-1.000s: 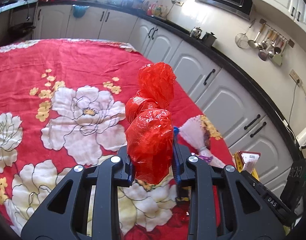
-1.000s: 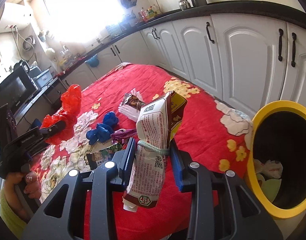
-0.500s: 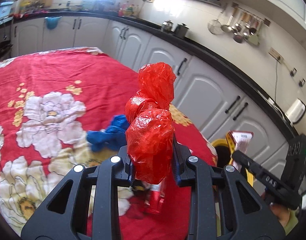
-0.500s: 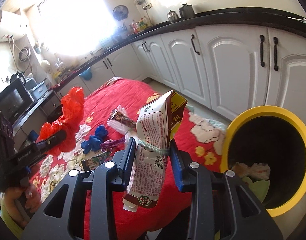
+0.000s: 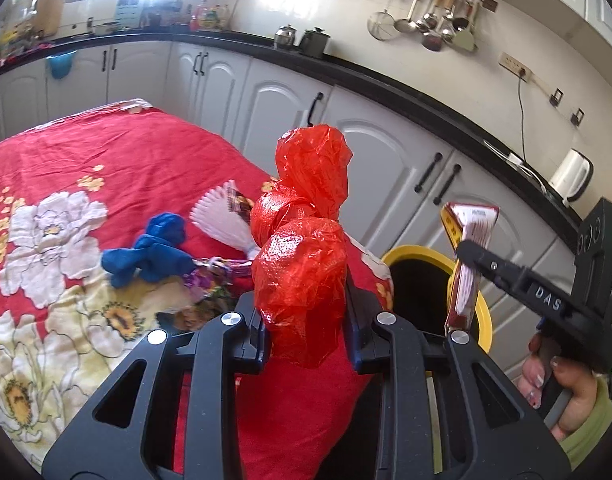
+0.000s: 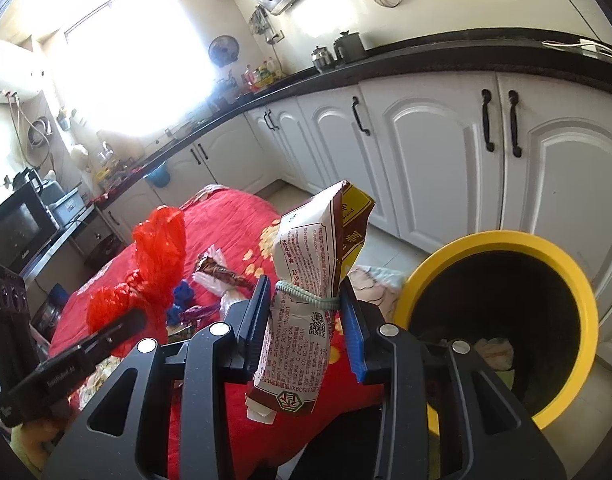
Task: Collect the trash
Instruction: 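Carry the red bag and milk carton over the yellow bin with both grippers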
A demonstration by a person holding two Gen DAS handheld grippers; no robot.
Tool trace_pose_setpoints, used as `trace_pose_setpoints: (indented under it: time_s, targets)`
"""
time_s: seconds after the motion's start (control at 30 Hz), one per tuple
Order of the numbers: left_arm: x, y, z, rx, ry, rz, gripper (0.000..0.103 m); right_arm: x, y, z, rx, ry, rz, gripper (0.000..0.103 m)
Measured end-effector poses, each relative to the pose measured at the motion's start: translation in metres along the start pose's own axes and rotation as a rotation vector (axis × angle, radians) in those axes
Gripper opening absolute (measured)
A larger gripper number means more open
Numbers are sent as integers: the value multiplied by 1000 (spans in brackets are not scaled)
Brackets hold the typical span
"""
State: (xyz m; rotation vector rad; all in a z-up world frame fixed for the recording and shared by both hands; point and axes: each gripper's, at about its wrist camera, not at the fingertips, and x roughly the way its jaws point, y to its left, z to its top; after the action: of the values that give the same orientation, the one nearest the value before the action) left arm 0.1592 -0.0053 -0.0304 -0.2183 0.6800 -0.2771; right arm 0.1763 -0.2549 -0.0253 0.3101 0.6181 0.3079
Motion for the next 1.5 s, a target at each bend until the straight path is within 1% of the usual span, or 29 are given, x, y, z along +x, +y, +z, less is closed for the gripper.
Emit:
trace_pose_setpoints:
  time_s: [0.47,0.8,1.07,1.3,1.5]
  targets:
    - [10,-44,-7,81,17,-42,21,-24,-40,12,11,-48,-53,33]
    - [27,-78,-14,146,48,-78,21,-37,-73,15,43,-70,-101,33]
    - [44,-104,-20,184,77,-98,21,-42,-93,13,65,-77,-135,33]
    - [60,-119,-24,206,99,-103,21,-43,-110,9,83,-79,-167,33]
    - [75,-129,-27,224,119,-106,21,-40,-124,3,100,-59,-192,33]
